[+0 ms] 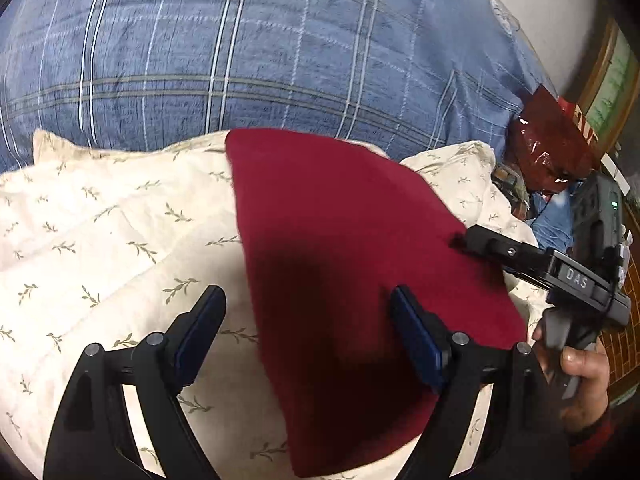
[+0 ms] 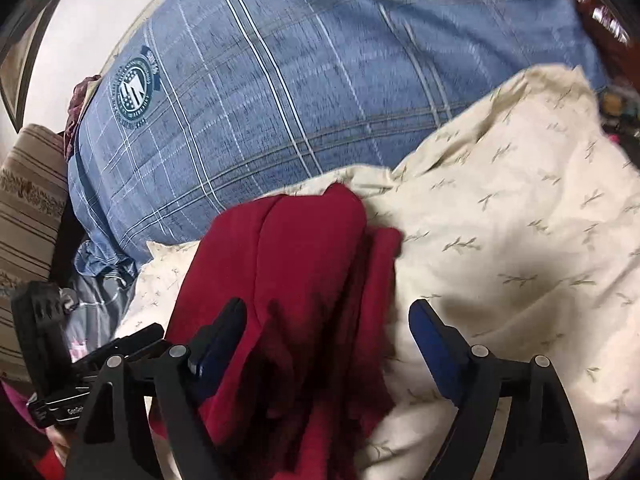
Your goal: Fold small clothes
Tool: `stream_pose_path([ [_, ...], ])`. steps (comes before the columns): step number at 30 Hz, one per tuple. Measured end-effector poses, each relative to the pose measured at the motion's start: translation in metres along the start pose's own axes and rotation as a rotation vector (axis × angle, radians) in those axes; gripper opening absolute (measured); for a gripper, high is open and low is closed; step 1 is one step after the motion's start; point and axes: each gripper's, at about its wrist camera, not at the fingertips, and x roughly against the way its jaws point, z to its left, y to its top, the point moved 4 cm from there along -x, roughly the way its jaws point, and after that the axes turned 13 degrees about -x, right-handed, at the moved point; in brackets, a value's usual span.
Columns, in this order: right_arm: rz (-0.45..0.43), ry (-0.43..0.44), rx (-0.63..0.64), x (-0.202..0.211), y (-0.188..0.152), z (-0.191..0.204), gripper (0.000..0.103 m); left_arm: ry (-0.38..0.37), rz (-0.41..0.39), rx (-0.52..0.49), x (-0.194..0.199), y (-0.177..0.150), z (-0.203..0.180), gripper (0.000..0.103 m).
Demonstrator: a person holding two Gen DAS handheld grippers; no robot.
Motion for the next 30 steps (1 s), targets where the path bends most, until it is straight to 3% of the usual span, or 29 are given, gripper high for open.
stream_pose_path([
  [6,0.077,0.055,0.011,-0.038,-0.005,0.005,0.084,-0.093,0.014,0.057,-0.024,-0.003,0.004,0.087],
  [9,0.069,0.057,0.038,-0.042,-0.009,0.010,0.070,-0.140,0.022,0.087,-0.035,-0.002,0.003,0.087],
  [11,0.031,0.048,0.056,-0.034,-0.010,0.016,0.052,-0.164,0.028,0.097,-0.036,0.001,0.001,0.080],
  [12,0.014,0.050,0.067,-0.029,-0.011,0.019,0.048,-0.165,0.021,0.091,-0.033,0.003,0.000,0.072],
  [15,-0.021,0.071,0.113,-0.007,-0.015,0.042,0.044,-0.176,0.015,0.065,-0.013,0.006,-0.002,0.055],
  [17,-0.024,0.093,0.126,0.010,-0.021,0.060,0.044,-0.190,0.001,0.066,0.007,0.006,-0.001,0.054],
  [24,0.047,0.184,0.150,0.041,-0.065,0.105,0.044,-0.076,-0.009,0.043,0.095,-0.028,0.003,0.055],
  [30,0.136,0.152,0.158,0.012,-0.110,0.105,0.044,0.005,0.054,0.079,0.095,-0.076,0.015,0.055],
])
